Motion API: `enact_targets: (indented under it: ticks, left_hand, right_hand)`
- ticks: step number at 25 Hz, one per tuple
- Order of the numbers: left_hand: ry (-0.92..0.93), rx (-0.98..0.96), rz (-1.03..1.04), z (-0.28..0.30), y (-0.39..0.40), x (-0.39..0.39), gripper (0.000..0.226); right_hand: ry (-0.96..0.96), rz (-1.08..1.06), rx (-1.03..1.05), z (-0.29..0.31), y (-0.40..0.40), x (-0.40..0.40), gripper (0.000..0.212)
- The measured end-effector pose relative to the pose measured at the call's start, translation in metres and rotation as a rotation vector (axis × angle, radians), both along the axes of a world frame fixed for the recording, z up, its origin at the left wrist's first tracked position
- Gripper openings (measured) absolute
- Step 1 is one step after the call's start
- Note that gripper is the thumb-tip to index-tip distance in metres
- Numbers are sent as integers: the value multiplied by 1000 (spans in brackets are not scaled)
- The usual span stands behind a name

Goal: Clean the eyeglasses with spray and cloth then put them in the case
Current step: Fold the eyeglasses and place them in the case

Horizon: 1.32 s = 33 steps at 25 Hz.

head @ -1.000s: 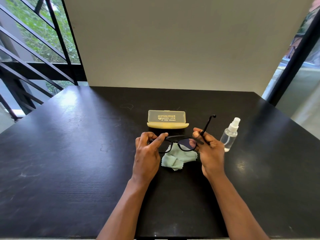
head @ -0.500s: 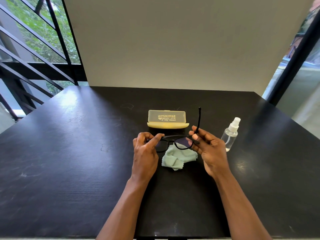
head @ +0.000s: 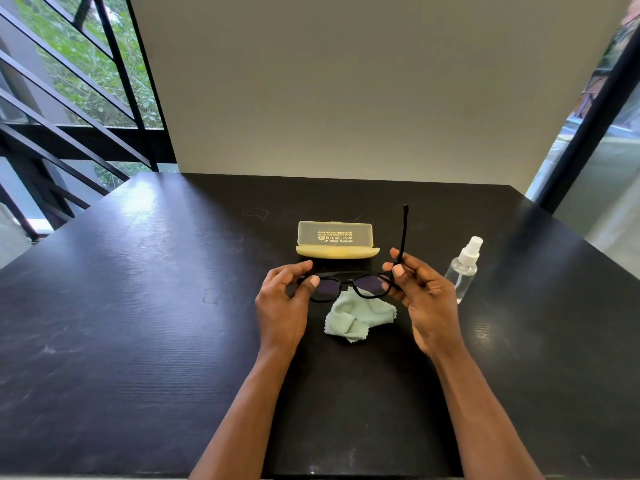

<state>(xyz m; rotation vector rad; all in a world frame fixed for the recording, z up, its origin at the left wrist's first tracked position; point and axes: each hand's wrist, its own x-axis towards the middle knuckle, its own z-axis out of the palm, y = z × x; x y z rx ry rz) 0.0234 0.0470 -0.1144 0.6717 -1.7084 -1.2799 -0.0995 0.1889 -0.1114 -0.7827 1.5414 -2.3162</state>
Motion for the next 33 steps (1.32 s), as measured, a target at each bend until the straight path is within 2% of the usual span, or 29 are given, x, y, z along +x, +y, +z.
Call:
enact_targets:
  ticks: [2,4,9,12,18,22,25,28,31,33]
  left_hand:
    - [184,436,-105,4,-1,1,25]
    - [300,704,-147,7,-2,4,17]
    - [376,879,-206,12,-4,8,13]
    - [400,912,-227,14,-6,8,13]
    - [387,941,-275,13,-9,10,12]
    - [381,861,-274,14,-10,11,8]
    - [380,772,-271,15,-5,9,7]
    - [395,725,-262,16,0,8,7]
    - [396,690,-247,17,0,8,7]
    - [387,652,-253,20,1,6,7]
  right_hand:
    - [82,-75,44,-2,-2,1,28]
    - [194,-157,135,-5,-3,1,30]
    - [667,-357,389,-7,-2,0,29]
    - [762,-398,447,-7,-3,2,28]
    - [686,-372,506,-3,-1,5,28]
    - [536,-282,574,2,-3,5,27]
    - [562,-253,625,10,-9,6,27]
    - [679,-218,755,18,-16,12,42]
    - [782,-88,791,26,-25,23,66]
    - [877,-35,809,29,-34,29,71]
